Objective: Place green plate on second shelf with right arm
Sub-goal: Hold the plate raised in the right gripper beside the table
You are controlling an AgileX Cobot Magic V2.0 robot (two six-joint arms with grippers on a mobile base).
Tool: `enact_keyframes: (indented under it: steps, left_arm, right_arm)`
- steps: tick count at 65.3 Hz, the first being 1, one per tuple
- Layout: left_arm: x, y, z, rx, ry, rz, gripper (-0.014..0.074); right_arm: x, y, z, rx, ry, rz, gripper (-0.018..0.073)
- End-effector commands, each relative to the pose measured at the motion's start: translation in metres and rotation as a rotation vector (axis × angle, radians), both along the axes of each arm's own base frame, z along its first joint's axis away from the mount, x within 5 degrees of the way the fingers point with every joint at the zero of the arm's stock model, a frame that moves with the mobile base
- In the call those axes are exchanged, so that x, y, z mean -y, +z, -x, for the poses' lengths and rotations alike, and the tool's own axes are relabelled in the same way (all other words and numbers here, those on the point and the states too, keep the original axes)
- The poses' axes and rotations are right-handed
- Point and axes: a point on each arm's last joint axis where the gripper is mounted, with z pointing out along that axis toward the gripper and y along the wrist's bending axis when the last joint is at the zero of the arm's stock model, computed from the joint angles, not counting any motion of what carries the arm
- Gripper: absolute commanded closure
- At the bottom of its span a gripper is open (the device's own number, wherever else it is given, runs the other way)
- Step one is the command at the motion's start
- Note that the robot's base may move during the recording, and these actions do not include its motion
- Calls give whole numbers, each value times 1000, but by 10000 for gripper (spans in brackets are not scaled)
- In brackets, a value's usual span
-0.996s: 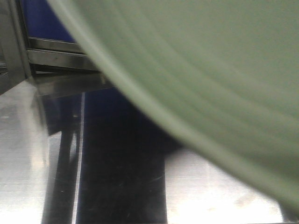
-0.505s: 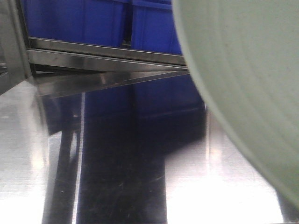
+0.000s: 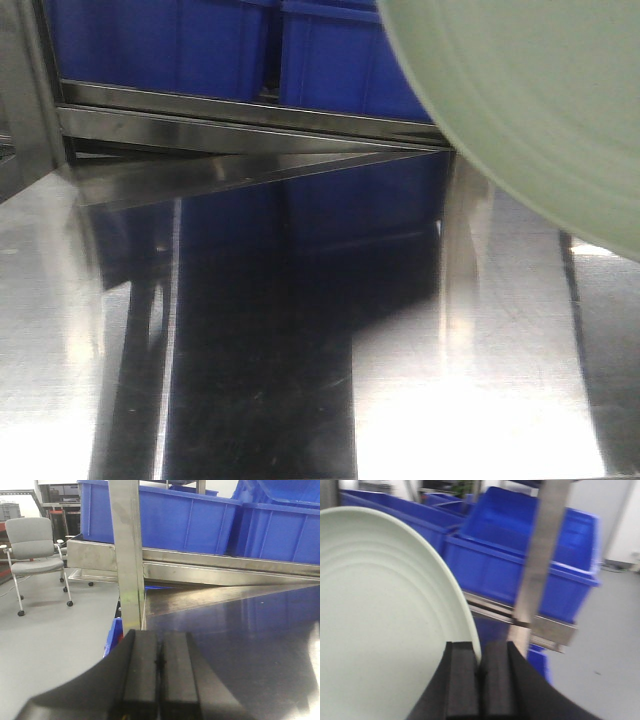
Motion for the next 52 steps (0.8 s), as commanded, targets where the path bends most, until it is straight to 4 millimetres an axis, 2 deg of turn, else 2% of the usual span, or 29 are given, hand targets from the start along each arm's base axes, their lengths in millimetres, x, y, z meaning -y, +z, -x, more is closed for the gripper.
enact_keyframes:
  steps: [1, 11, 32, 52]
  left_arm:
    - [0, -5, 0, 57, 0, 4, 466]
    - [0, -5, 0, 57, 0, 4, 466]
    - [0, -5, 0, 57, 0, 4, 466]
    - [0, -5, 0, 57, 0, 4, 466]
  right_arm:
    - [5, 13, 6, 162, -77, -31, 502]
    - [7, 1, 8, 194, -136, -31, 502]
    - [11, -32, -3, 304, -185, -133, 502]
    - [11, -41, -6, 296, -189, -136, 502]
